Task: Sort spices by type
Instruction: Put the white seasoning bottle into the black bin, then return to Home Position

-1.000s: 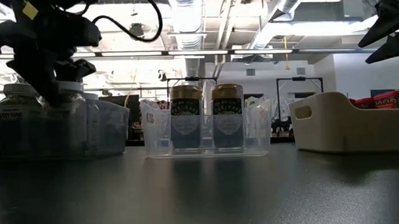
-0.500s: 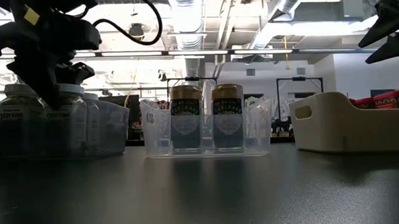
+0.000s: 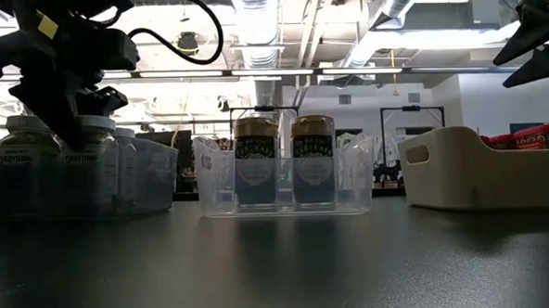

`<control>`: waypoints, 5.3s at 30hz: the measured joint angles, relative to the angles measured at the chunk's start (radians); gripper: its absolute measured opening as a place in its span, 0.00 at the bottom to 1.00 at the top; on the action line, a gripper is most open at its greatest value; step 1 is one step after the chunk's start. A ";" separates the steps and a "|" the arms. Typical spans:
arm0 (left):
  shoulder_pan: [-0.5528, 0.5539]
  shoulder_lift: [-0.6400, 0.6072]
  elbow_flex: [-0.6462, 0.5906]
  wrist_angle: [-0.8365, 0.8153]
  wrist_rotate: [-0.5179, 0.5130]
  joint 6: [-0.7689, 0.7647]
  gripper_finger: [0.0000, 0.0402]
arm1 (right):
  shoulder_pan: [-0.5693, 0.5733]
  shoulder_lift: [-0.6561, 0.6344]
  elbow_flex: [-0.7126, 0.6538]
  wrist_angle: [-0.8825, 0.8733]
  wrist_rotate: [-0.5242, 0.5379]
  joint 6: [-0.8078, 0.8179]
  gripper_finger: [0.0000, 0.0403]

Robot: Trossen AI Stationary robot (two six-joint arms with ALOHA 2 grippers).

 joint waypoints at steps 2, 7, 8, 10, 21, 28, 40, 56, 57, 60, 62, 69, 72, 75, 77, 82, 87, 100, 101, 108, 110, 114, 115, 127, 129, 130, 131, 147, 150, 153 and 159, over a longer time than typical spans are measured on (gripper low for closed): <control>0.000 0.000 0.000 0.000 0.002 0.014 0.53 | 0.000 0.000 0.000 0.000 0.000 0.000 0.72; 0.000 0.002 -0.002 -0.007 0.006 0.040 0.53 | 0.000 0.000 0.000 0.000 0.000 0.000 0.72; 0.000 0.002 -0.002 -0.007 0.006 0.040 0.53 | 0.000 0.000 0.000 0.000 0.000 0.000 0.72; 0.000 0.002 -0.002 -0.007 0.006 0.039 0.53 | 0.000 0.000 0.000 0.000 0.000 0.000 0.72; 0.000 0.002 -0.002 -0.003 0.006 0.039 0.54 | 0.000 0.000 0.000 0.000 0.011 0.000 0.72; 0.000 0.001 -0.002 -0.003 0.007 0.039 0.63 | 0.000 0.000 0.000 0.000 0.011 0.001 0.72; 0.000 0.001 0.011 -0.016 0.007 0.037 0.70 | 0.000 0.000 0.000 0.000 0.011 0.001 0.72; 0.000 0.001 0.198 -0.144 0.007 0.037 0.70 | 0.000 0.000 0.000 0.000 0.011 0.001 0.72; 0.000 0.001 0.215 -0.154 0.007 0.037 0.70 | 0.000 0.000 0.000 0.000 0.011 0.001 0.72; 0.000 0.001 0.256 -0.159 0.007 0.037 0.70 | 0.000 0.000 0.000 0.000 0.011 0.001 0.72; 0.000 0.001 0.282 -0.160 0.007 0.037 0.70 | 0.000 0.000 0.000 0.000 0.011 0.001 0.72; 0.000 0.001 0.346 -0.159 0.007 0.037 0.70 | 0.000 0.000 0.000 0.004 0.010 -0.001 0.72; 0.000 0.001 0.364 -0.159 0.007 0.037 0.70 | 0.000 0.000 0.000 0.005 0.007 -0.001 0.72; 0.000 0.001 0.378 -0.159 0.006 0.037 0.70 | 0.000 0.000 0.000 0.005 0.006 -0.001 0.72; 0.000 0.001 0.383 -0.160 0.006 0.037 0.70 | 0.000 0.000 0.000 0.005 0.006 -0.001 0.72; 0.000 0.001 0.386 -0.159 0.001 0.010 0.70 | 0.000 0.000 0.000 0.074 0.006 -0.088 0.72; 0.000 0.001 0.386 -0.158 -0.010 0.002 0.70 | 0.000 0.016 0.000 0.279 -0.001 -0.369 0.72; 0.000 0.001 0.385 -0.051 -0.010 0.115 0.70 | -0.005 0.274 -0.119 0.771 -0.147 -0.710 0.72; 0.000 0.001 0.384 -0.052 -0.010 0.121 0.70 | -0.011 0.287 -0.139 0.826 -0.153 -0.730 0.72; 0.000 0.001 0.384 -0.053 -0.010 0.132 0.70 | -0.087 0.304 -0.283 1.091 -0.221 -0.815 0.72; 0.000 0.001 0.383 -0.053 -0.010 0.134 0.70 | -0.112 0.304 -0.313 1.126 -0.240 -0.821 0.72; 0.000 0.001 0.383 -0.053 -0.010 0.130 0.70 | -0.168 0.304 -0.363 1.209 -0.323 -0.868 0.72; 0.000 0.001 0.383 -0.052 -0.010 0.130 0.70 | -0.185 0.304 -0.379 1.247 -0.361 -0.891 0.72; 0.000 0.001 0.383 -0.038 -0.046 0.056 0.70 | -0.311 0.246 -0.528 1.417 -0.504 -0.974 0.72; 0.000 0.001 0.383 -0.036 -0.046 0.049 0.70 | -0.311 0.213 -0.554 1.425 -0.507 -0.978 0.72; 0.000 0.001 0.383 -0.036 -0.047 0.044 0.70 | -0.311 0.192 -0.568 1.434 -0.507 -0.980 0.72; 0.000 0.001 0.383 -0.036 -0.047 0.039 0.70 | -0.311 0.170 -0.586 1.446 -0.511 -0.981 0.72; 0.001 0.001 0.383 0.039 -0.053 0.018 0.70 | -0.292 -0.193 -0.669 1.323 -0.548 -1.037 0.72; 0.001 0.001 0.383 0.045 -0.053 0.011 0.70 | -0.289 -0.191 -0.669 1.338 -0.562 -1.046 0.72; 0.001 0.001 0.383 0.054 -0.056 0.010 0.70 | -0.286 -0.190 -0.669 1.304 -0.569 -1.019 0.72; 0.001 0.002 0.383 0.058 -0.065 -0.010 0.70 | -0.287 -0.174 -0.669 1.293 -0.610 -1.015 0.72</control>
